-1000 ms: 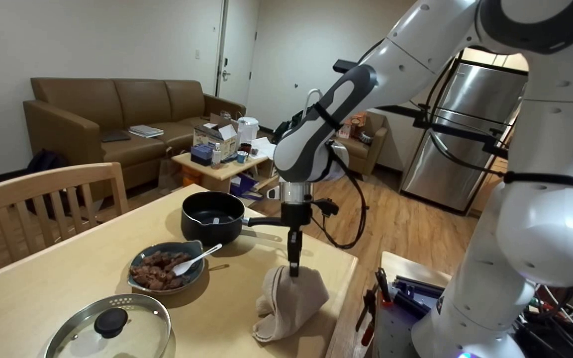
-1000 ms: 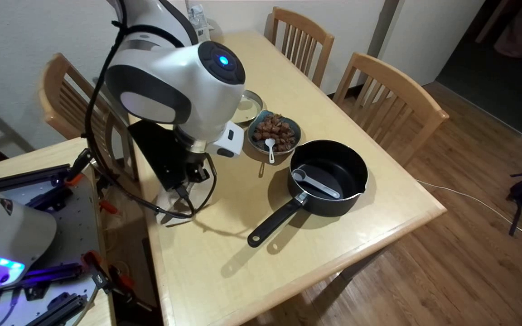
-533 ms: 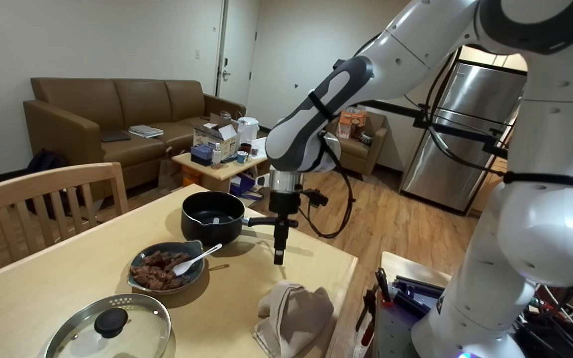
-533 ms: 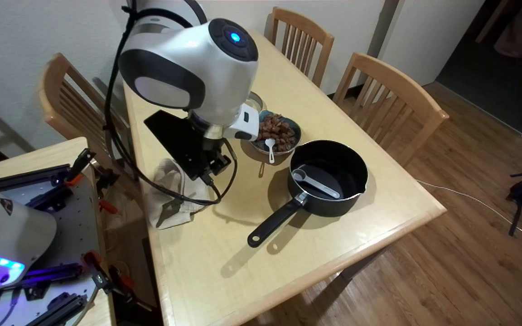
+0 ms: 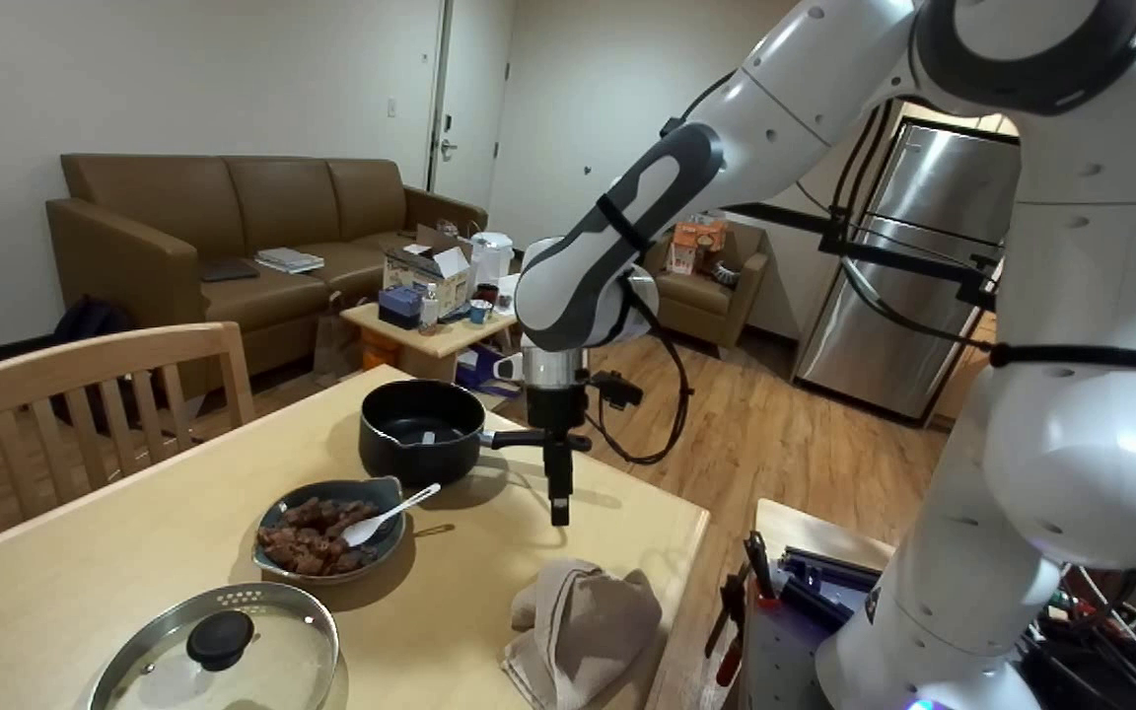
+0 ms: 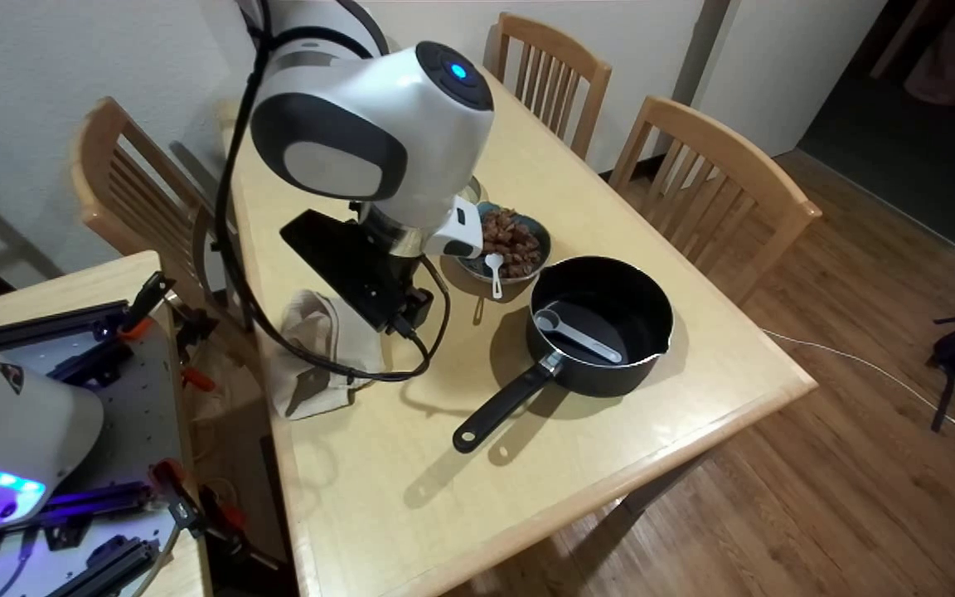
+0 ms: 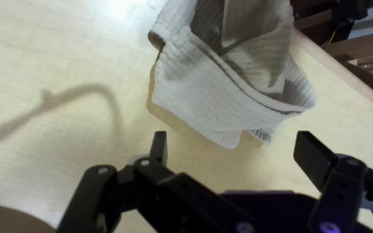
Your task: Take the towel out of the pot and put it on the table
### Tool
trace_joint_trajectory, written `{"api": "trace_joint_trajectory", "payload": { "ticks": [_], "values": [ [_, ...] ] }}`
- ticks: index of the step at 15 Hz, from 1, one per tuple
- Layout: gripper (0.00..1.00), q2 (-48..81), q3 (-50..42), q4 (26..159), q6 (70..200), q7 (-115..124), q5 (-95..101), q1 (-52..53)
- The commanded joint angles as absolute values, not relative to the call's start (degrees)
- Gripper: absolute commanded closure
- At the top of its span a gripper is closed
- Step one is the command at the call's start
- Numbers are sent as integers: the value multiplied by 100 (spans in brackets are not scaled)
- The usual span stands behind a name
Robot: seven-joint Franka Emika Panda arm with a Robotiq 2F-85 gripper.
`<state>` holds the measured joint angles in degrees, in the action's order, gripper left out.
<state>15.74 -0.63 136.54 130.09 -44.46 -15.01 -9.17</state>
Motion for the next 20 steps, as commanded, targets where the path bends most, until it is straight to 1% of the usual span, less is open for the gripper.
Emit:
{"api": "trace_joint_trajectory", "payload": {
  "ticks": [1,5,9,12,15,19,20],
  "values": [
    [0,1616,-30,13607,12873,-4436,-1394,-937],
    [0,1679,-20,13535,12728,-4437,-1310,-915],
    [0,1994,-84,13182,12078,-4410,-286,-762],
    [0,2055,-63,13156,11848,-4179,360,-580],
    [0,2106,-35,13204,11968,-3947,819,-404],
    [0,1975,-29,13401,12454,-3400,1579,-117],
    [0,1967,39,13354,12442,-3397,1385,-178]
  ]
}}
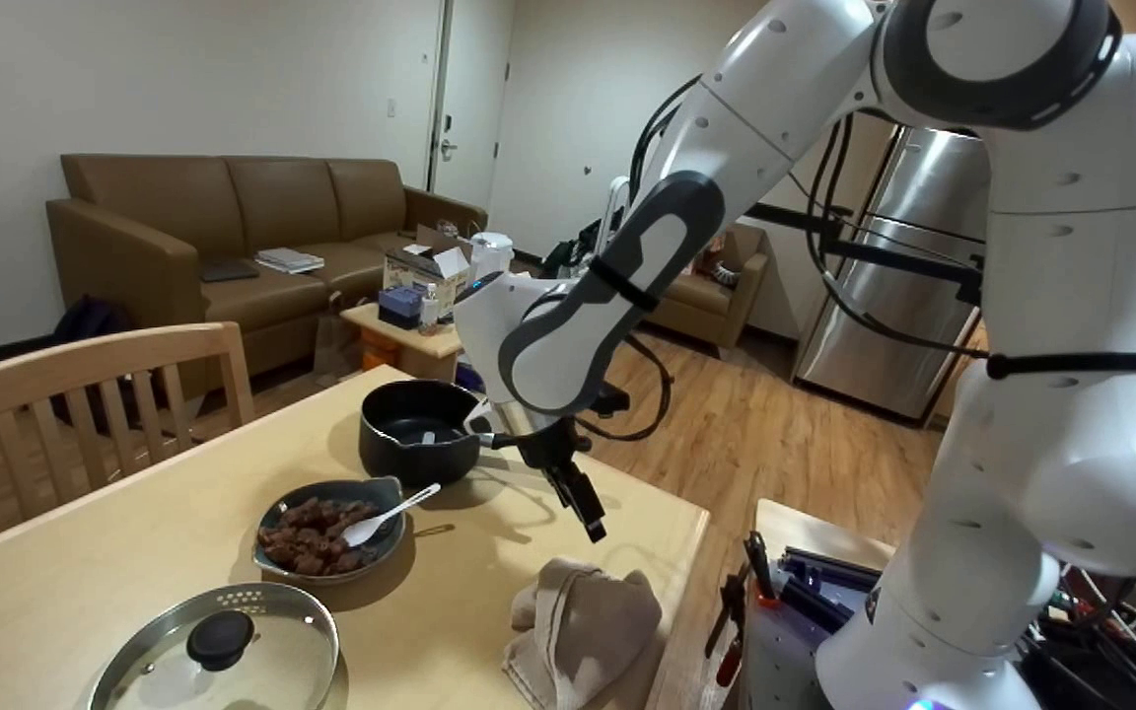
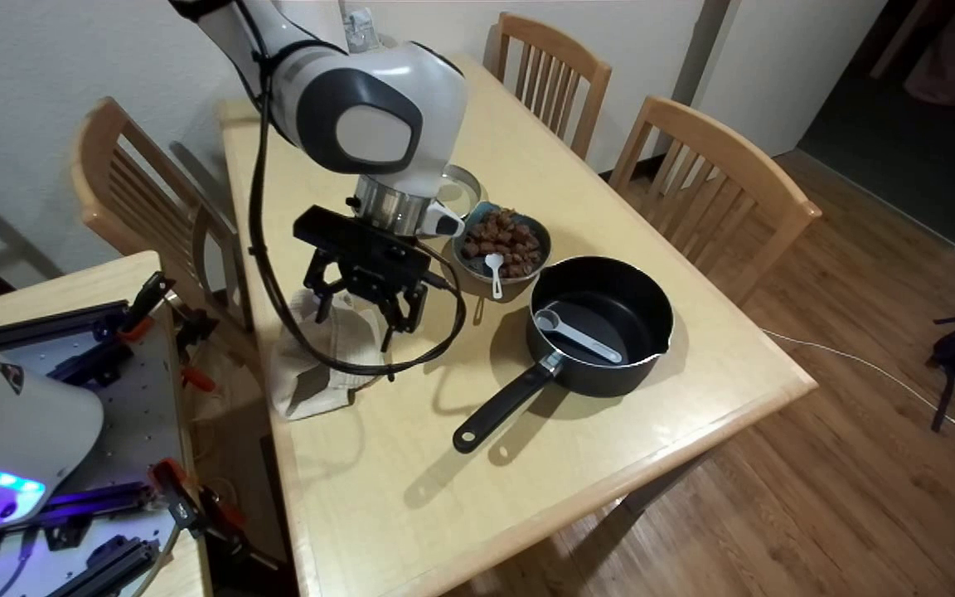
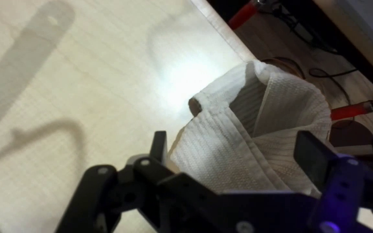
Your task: Take the towel out of the pot and put it on the table
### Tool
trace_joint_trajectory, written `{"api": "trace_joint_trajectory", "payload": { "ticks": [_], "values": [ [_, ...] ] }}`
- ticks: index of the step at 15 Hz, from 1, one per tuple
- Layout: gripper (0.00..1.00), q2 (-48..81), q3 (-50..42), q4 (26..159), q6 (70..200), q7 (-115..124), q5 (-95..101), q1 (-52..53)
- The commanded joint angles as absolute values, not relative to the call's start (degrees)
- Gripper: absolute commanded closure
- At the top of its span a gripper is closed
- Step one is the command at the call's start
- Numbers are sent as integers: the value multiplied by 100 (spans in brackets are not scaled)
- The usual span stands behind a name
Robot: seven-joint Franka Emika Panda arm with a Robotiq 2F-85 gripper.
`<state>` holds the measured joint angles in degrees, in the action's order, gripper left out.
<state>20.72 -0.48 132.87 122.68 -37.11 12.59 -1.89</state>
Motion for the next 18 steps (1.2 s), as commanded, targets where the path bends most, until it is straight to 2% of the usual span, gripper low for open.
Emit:
{"api": "trace_joint_trajectory", "payload": {
  "ticks": [1,6,11,15,18],
  "values": [
    [0,2077,66,13269,12305,-3588,1325,-244],
    [0,2073,62,13310,12479,-3538,1546,-183],
    [0,2217,-15,13712,13840,-3630,2507,-216],
    [0,2330,196,14169,15082,-4120,2496,-354],
    [0,2262,445,14452,15019,-4489,2052,-503]
  ]
}}
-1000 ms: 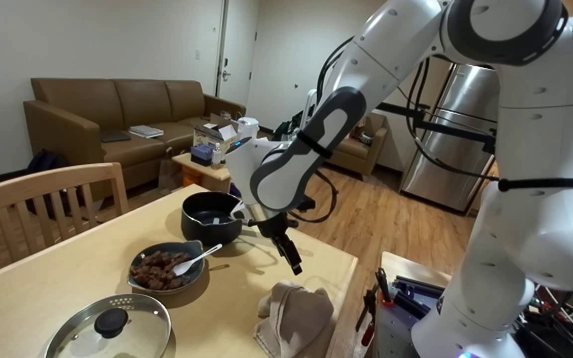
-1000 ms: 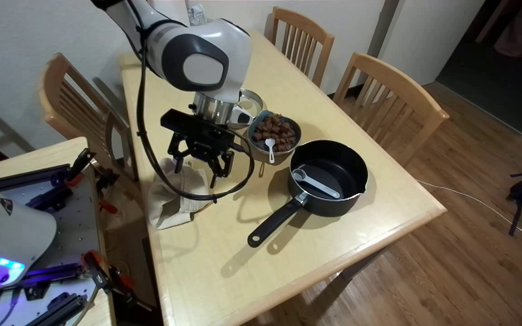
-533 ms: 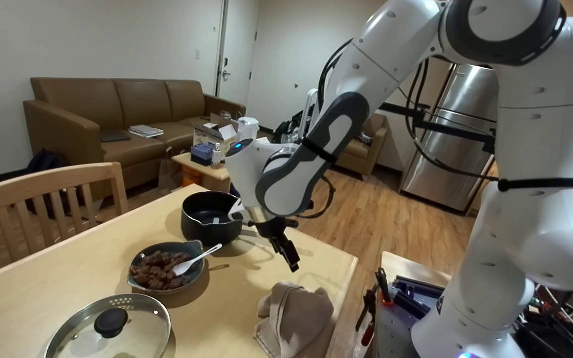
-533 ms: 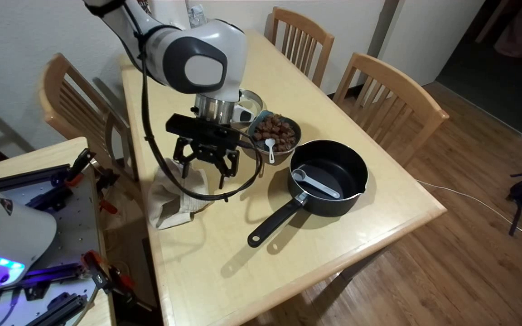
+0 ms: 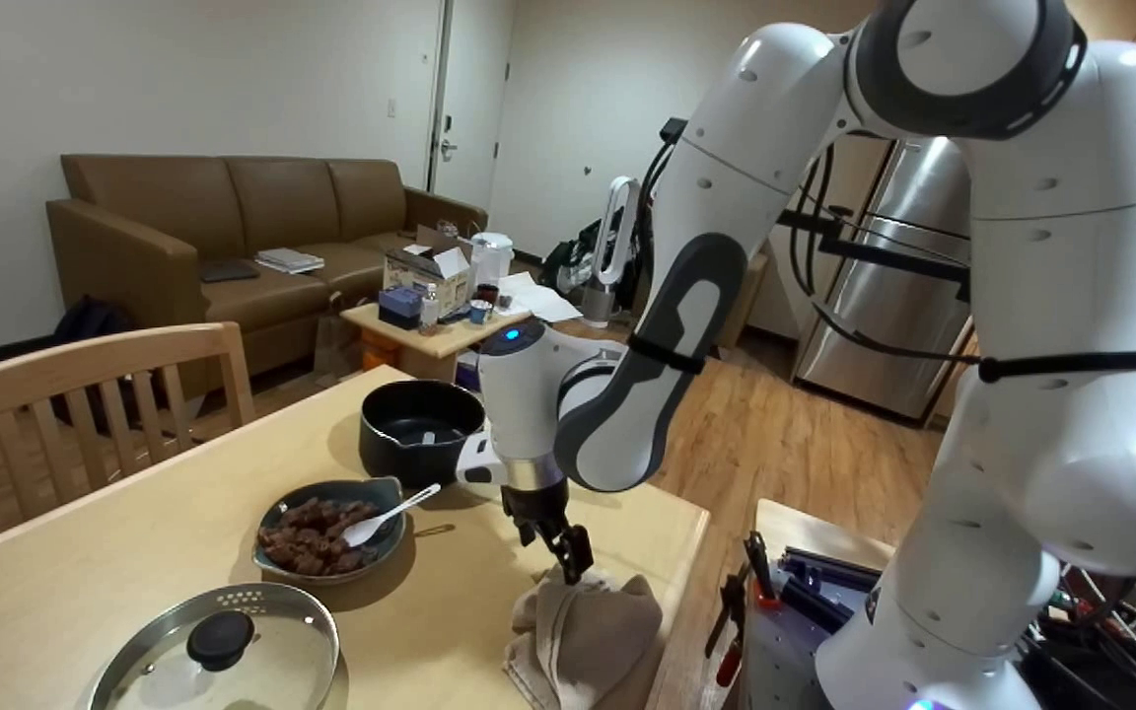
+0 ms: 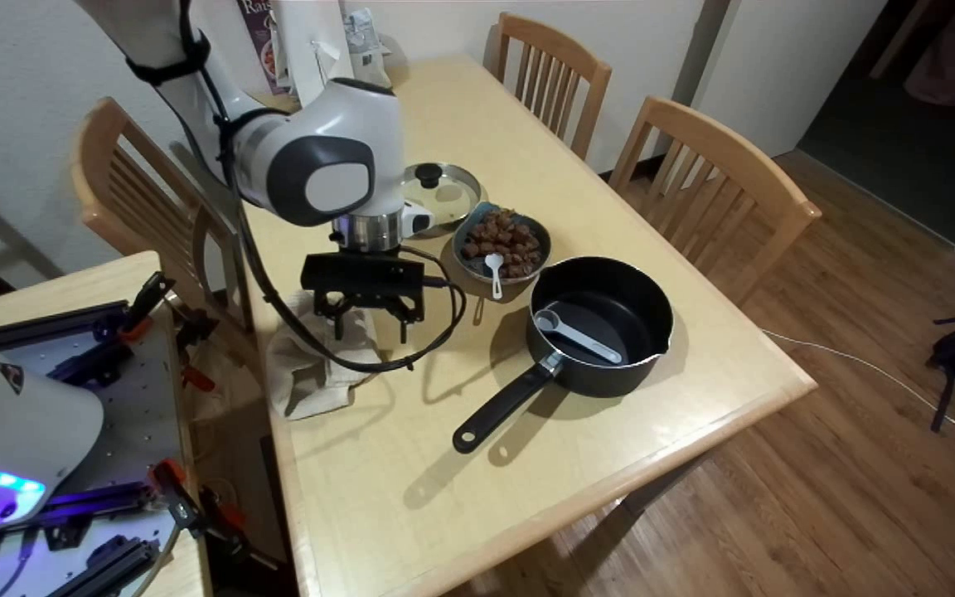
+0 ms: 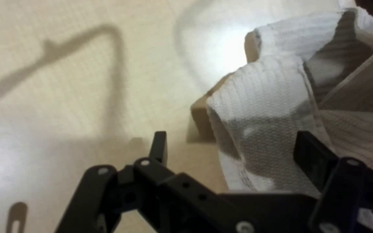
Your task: Take the towel out of the pot and put it on the table
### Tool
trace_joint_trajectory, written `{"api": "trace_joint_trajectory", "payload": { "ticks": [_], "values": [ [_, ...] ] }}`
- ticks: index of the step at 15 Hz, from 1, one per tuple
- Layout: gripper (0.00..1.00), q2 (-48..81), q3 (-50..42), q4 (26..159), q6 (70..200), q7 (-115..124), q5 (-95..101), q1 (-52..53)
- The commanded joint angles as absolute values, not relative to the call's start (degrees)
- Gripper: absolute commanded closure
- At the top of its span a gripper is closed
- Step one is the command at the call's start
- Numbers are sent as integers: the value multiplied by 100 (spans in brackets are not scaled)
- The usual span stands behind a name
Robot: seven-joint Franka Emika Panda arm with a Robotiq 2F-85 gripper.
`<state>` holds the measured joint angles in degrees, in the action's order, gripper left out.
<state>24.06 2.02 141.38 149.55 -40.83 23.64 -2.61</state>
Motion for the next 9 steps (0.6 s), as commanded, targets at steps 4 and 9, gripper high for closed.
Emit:
{"api": "trace_joint_trajectory", "payload": {
  "ticks": [4,9],
  "values": [
    [0,2400,340,14308,14945,-4242,2190,-333],
    [0,2070,75,14584,15349,-3807,2623,-75]
  ]
}}
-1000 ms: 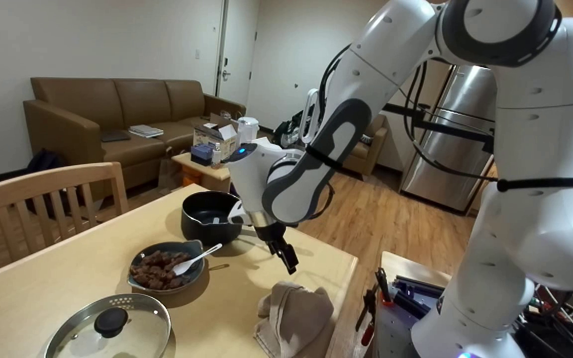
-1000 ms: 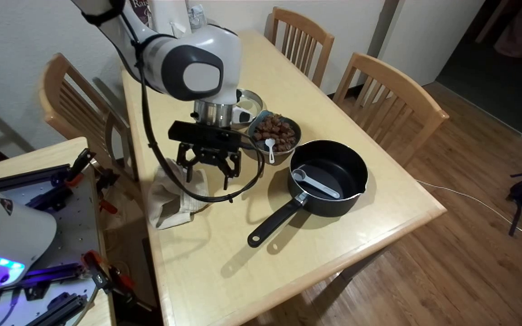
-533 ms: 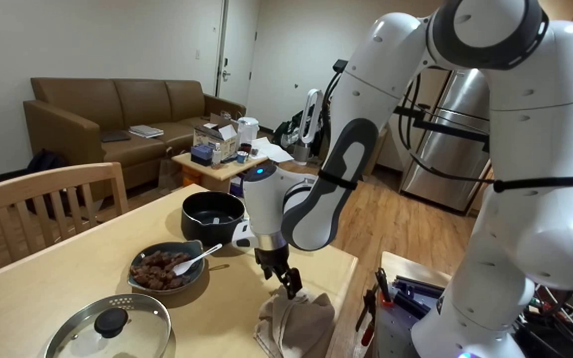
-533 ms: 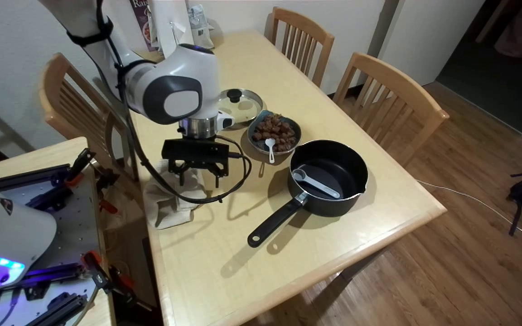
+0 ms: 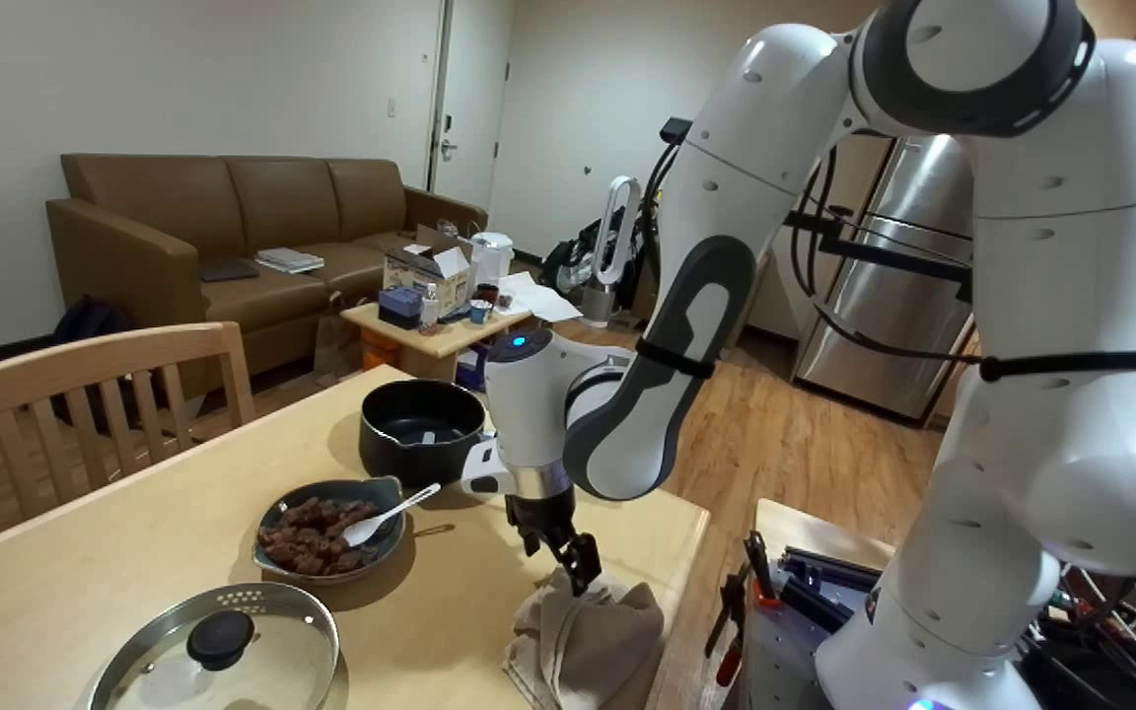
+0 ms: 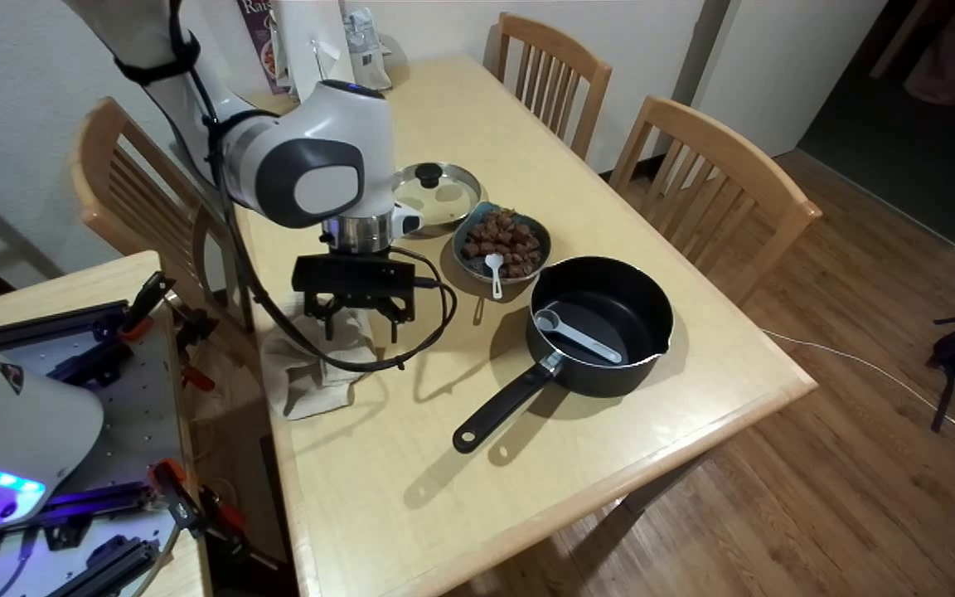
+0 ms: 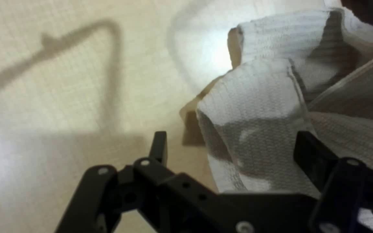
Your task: Take the towel out of the pot and put it on the table
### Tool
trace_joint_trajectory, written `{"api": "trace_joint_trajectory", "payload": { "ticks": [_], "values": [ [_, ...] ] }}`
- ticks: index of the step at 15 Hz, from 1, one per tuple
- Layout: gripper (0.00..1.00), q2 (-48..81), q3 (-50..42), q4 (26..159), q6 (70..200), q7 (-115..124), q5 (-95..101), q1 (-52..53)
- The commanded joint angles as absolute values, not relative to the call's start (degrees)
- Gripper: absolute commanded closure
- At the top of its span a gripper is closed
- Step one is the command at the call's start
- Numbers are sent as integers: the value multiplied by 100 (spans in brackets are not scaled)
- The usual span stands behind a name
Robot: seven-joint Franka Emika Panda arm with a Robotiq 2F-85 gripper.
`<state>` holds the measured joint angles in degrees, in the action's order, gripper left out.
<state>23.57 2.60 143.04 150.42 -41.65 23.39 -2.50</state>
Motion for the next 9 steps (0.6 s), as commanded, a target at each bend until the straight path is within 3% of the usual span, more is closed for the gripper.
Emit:
{"api": "trace_joint_trajectory", "payload": {
  "ticks": [1,9],
  "values": [
    [0,2004,7,14661,15440,-3661,2702,-16],
    [0,2170,23,15081,15682,-3464,2717,-86]
  ]
}}
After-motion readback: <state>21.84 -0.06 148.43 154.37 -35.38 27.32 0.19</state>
